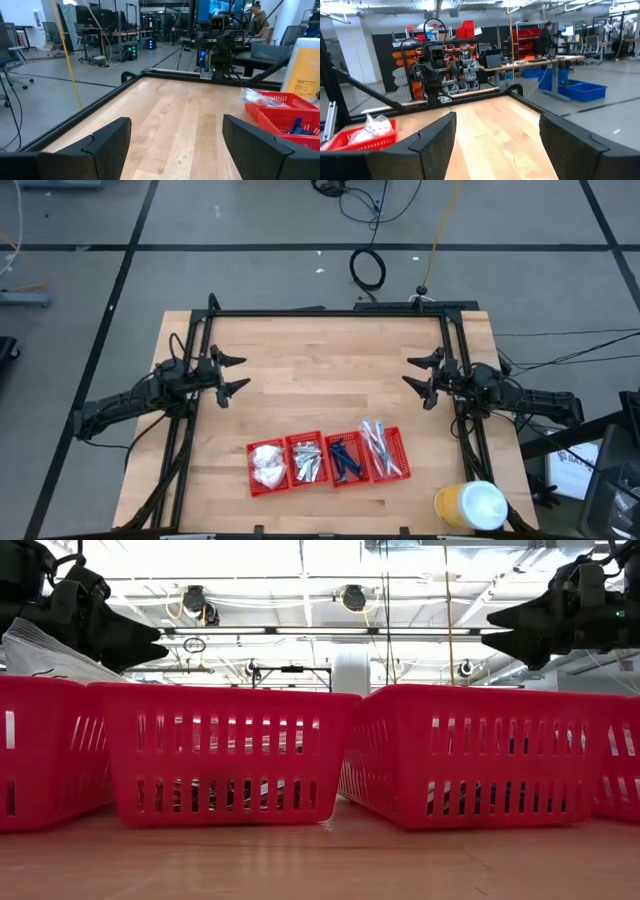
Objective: Pick & Place Travel size toiletries
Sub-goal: Return to Home Position
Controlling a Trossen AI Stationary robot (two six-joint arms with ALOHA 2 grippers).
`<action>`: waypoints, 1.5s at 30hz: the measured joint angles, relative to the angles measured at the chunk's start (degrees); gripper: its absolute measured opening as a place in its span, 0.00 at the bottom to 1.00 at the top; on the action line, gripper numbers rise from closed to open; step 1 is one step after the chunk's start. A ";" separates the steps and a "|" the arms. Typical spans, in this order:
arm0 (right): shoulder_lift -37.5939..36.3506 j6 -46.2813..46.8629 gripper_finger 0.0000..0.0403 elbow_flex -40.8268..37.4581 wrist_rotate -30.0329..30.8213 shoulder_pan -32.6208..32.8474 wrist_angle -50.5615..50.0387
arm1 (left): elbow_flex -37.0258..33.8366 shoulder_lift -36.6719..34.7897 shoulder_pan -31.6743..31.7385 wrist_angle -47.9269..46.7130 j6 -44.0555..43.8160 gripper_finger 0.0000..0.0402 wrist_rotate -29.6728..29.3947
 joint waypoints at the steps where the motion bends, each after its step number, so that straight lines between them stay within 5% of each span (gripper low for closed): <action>1: 0.06 0.58 0.67 -0.02 0.00 0.00 -0.12 | 0.00 0.00 0.00 -0.04 -0.01 0.77 -0.15; 45: 0.27 1.07 0.67 -0.19 0.07 0.00 0.10 | 0.04 0.02 0.00 0.06 -0.15 0.77 -0.12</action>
